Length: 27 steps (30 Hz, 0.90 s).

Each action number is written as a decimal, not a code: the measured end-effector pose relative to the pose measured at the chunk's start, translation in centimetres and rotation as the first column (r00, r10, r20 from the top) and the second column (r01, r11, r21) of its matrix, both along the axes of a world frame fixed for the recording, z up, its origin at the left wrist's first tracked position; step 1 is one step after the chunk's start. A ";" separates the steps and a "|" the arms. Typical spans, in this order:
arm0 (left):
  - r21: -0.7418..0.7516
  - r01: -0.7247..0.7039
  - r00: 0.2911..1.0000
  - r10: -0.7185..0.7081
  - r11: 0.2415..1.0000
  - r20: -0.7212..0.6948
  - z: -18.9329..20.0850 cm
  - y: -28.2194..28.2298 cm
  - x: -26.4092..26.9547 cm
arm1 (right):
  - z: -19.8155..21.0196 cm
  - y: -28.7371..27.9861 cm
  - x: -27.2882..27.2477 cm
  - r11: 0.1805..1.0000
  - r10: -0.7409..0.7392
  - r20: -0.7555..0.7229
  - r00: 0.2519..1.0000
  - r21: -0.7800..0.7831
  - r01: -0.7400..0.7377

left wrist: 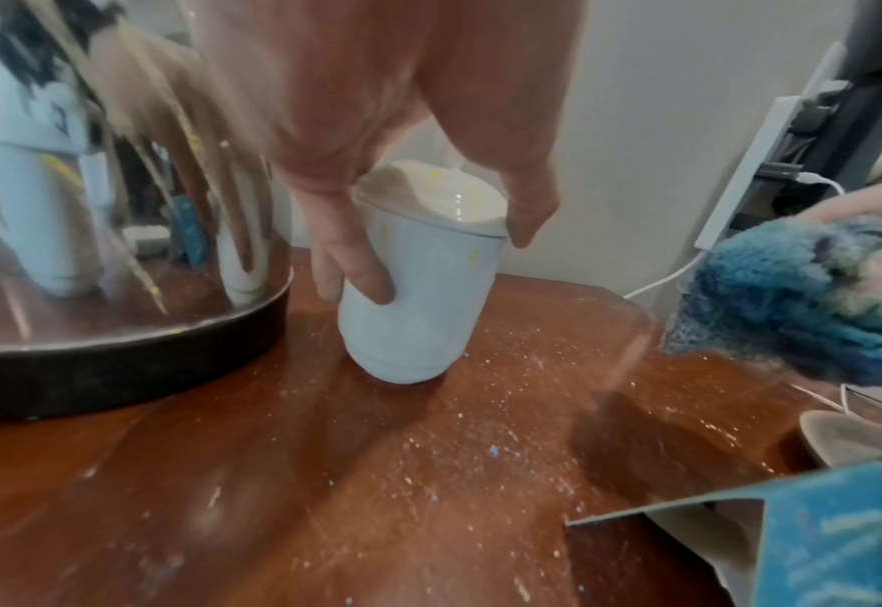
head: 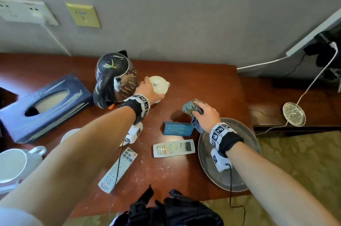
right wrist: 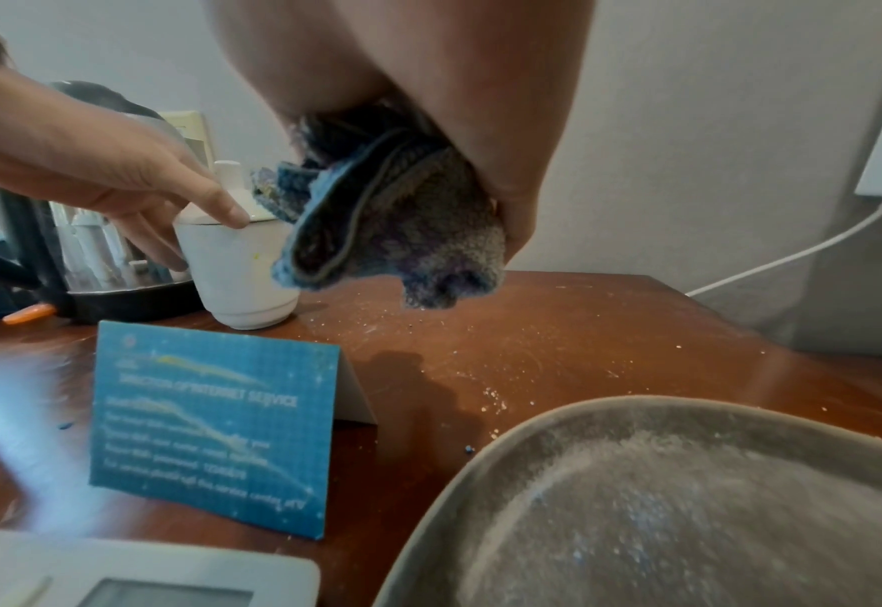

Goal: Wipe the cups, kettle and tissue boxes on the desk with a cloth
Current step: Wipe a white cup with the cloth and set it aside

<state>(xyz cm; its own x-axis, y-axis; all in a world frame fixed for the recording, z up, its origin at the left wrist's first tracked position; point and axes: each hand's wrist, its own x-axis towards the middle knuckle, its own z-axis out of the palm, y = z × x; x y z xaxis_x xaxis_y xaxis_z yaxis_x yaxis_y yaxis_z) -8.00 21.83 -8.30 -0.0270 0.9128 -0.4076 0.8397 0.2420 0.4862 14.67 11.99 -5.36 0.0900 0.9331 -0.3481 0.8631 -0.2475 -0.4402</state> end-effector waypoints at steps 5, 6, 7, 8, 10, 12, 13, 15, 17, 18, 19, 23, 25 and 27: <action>-0.036 0.035 0.997 -0.037 0.999 -0.061 0.6 0.2 -0.1 | -0.2 1.1 -0.1 0.999 0.040 -0.026 0.999 0.018 -0.039; -0.048 0.040 0.996 -0.044 0.998 -0.078 0.7 0.1 -0.1 | -0.1 1.4 -0.2 0.998 0.054 -0.028 0.998 0.014 -0.054; -0.057 0.044 0.995 -0.049 0.997 -0.088 0.7 0.0 0.0 | 0.0 1.8 -0.3 0.998 0.068 -0.031 0.997 0.013 -0.068; -0.064 0.048 0.994 -0.054 0.997 -0.094 0.7 -0.1 0.1 | 0.1 2.2 -0.4 0.997 0.081 -0.037 0.996 0.015 -0.080; -0.072 0.059 0.992 -0.066 0.996 -0.103 0.9 -0.1 0.2 | 0.4 3.1 -0.4 0.995 0.101 -0.051 0.994 0.026 -0.099; -0.078 0.072 0.991 -0.081 0.994 -0.109 0.8 -0.3 0.5 | 0.6 3.9 -0.2 0.993 0.112 -0.067 0.991 0.039 -0.110; -0.084 0.088 0.989 -0.097 0.993 -0.111 0.9 -0.5 0.7 | 0.6 4.1 0.0 0.992 0.118 -0.071 0.990 0.047 -0.115; -0.085 0.129 0.984 -0.138 0.988 -0.116 1.0 -1.0 1.4 | 0.8 4.5 0.4 0.991 0.128 -0.082 0.988 0.053 -0.124; -0.077 0.187 0.975 -0.195 0.979 -0.108 1.0 -1.8 2.4 | 0.7 4.8 1.0 0.989 0.138 -0.092 0.986 0.067 -0.133; -0.076 0.220 0.968 -0.227 0.972 -0.103 0.8 -2.3 3.0 | 0.6 4.9 1.3 0.987 0.147 -0.100 0.984 0.074 -0.140; -0.075 0.255 0.960 -0.262 0.964 -0.100 0.6 -2.8 3.6 | 0.4 5.0 1.6 0.986 0.156 -0.112 0.981 0.080 -0.148; -0.062 0.329 0.941 -0.333 0.942 -0.059 -0.2 -4.6 5.4 | -1.0 5.3 1.8 0.975 0.220 -0.177 0.959 0.076 -0.209; -0.062 0.329 0.942 -0.332 0.942 -0.040 -0.2 -4.8 5.5 | -2.0 5.3 1.5 0.972 0.235 -0.244 0.941 0.058 -0.228; -0.071 0.332 0.941 -0.335 0.941 -0.043 0.1 -4.7 5.3 | -2.6 5.2 1.2 0.983 0.177 -0.387 0.905 0.031 -0.179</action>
<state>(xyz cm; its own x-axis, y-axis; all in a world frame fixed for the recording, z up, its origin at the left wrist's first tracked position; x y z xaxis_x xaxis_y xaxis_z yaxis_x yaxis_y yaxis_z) -2.65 17.09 -8.25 0.2516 0.8462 -0.4697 0.9016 -0.0286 0.4316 15.89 17.19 -7.93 -0.2202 0.9193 -0.3263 0.6553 -0.1084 -0.7476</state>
